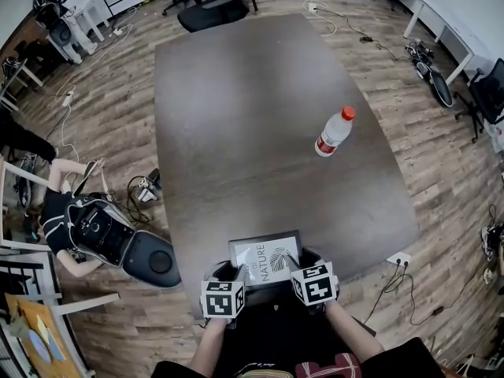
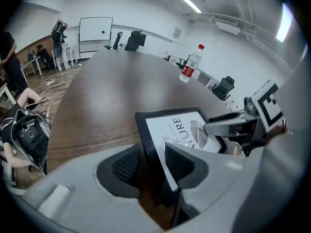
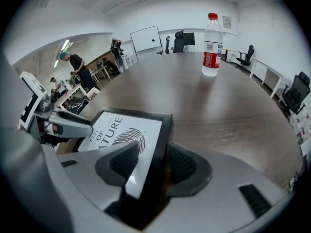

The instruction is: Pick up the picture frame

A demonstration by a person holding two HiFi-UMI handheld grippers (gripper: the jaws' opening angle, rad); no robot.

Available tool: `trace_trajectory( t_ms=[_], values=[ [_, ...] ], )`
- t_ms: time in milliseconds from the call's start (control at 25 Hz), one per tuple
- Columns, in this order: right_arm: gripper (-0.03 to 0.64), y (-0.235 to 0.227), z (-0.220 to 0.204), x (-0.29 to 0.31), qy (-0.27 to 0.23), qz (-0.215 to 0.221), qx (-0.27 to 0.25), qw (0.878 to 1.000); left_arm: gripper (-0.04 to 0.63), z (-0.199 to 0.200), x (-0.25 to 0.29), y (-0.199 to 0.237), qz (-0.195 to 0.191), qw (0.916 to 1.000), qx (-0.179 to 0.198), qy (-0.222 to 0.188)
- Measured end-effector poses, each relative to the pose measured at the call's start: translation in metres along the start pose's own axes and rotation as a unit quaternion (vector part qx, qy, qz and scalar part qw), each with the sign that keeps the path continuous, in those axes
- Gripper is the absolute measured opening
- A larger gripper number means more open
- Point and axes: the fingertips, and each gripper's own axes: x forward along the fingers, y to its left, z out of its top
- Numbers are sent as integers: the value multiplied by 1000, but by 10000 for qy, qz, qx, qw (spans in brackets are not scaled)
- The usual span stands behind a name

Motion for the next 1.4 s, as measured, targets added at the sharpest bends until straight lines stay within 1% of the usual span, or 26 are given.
trace_trajectory(
  t_ms=[80,200,280,360,400,480,560,680,800,880,1000,1080,1240,1400],
  values=[
    [198,-1,-1,1,-24,-117,-1,9999,166,0,1,0,34,10000,-10,25],
    [196,-2,-1,1,-116,-204,80,9997,163,1,2,0,44,9999,-141,10],
    [193,1,0,1,-122,-219,98,9996,163,2,1,2,56,9999,-137,4],
    [183,2,1,1,-155,-145,160,9996,160,1,0,3,36,9998,-172,2],
    [179,1,1,1,-181,-81,224,9996,157,1,1,2,-18,9997,-235,-17],
    [161,-3,0,1,-201,-2,376,9991,129,1,1,1,-195,9989,-412,-92],
    [147,-5,0,0,-149,-64,415,9990,114,1,1,2,-292,9979,-564,-114],
    [141,-6,0,0,-107,-235,421,9988,110,2,1,3,-207,9977,-650,28],
    [117,-11,1,-1,-139,-251,625,9976,106,3,2,3,-110,9972,-728,136],
    [85,-13,1,-1,-150,-242,746,9968,104,3,1,3,-79,9970,-753,154],
    [80,-13,2,-1,-150,-279,744,9967,98,2,1,5,-47,9963,-846,123],
    [78,-14,2,-3,-183,-318,733,9966,97,5,-1,4,-50,9967,-816,14],
    [75,-17,9,-12,-385,-353,737,9959,83,16,-11,-1,-79,9970,-665,-379],
    [74,-19,20,-20,-644,-345,682,9950,83,25,-16,-4,-122,9961,-634,-601]
  ],
)
